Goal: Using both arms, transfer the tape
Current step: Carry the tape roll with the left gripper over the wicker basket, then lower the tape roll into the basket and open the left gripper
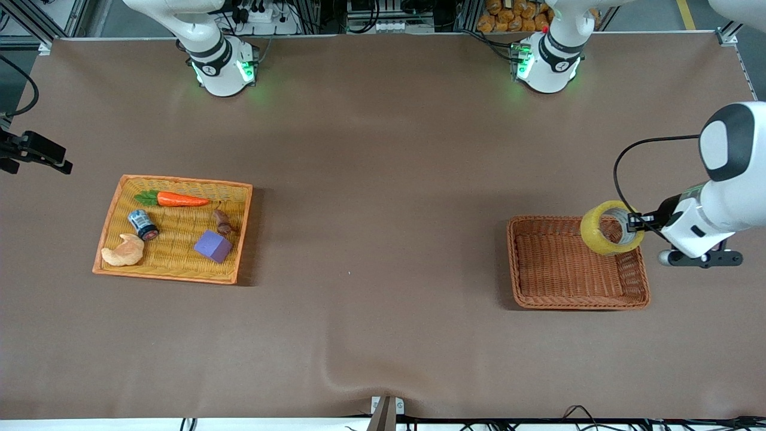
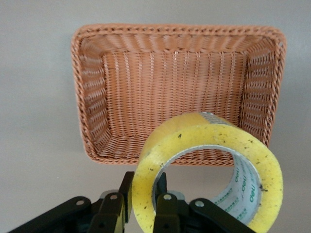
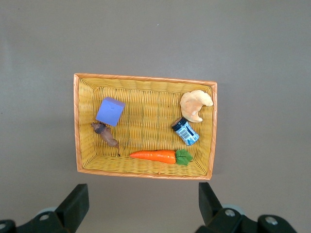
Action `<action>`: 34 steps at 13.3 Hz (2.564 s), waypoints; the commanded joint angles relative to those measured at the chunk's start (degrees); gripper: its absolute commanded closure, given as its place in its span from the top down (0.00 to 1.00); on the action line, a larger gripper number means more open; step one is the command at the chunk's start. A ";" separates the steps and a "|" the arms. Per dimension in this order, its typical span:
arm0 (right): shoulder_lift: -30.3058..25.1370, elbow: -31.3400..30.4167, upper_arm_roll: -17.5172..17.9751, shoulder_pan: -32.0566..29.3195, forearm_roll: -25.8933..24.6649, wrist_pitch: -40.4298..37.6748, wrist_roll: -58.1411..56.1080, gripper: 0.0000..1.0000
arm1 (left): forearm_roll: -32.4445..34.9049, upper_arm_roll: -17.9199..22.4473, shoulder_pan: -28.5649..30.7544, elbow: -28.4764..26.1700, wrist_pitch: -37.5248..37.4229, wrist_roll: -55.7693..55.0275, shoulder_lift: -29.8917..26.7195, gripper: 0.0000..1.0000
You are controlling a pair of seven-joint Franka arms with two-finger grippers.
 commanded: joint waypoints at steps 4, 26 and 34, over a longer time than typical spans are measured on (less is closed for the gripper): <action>-0.26 -0.02 -0.04 0.31 -0.97 0.62 -0.05 1.00 | 1.14 -0.35 0.41 0.34 4.30 0.43 5.98 0.00; -0.18 -0.02 -0.04 0.23 -0.71 0.54 0.04 1.00 | 1.05 0.00 1.38 -14.61 30.41 -2.11 8.27 0.55; -0.18 -0.02 -0.13 0.23 -0.71 0.62 -0.05 1.00 | 1.14 -0.18 1.29 -13.90 29.97 -0.71 4.51 1.00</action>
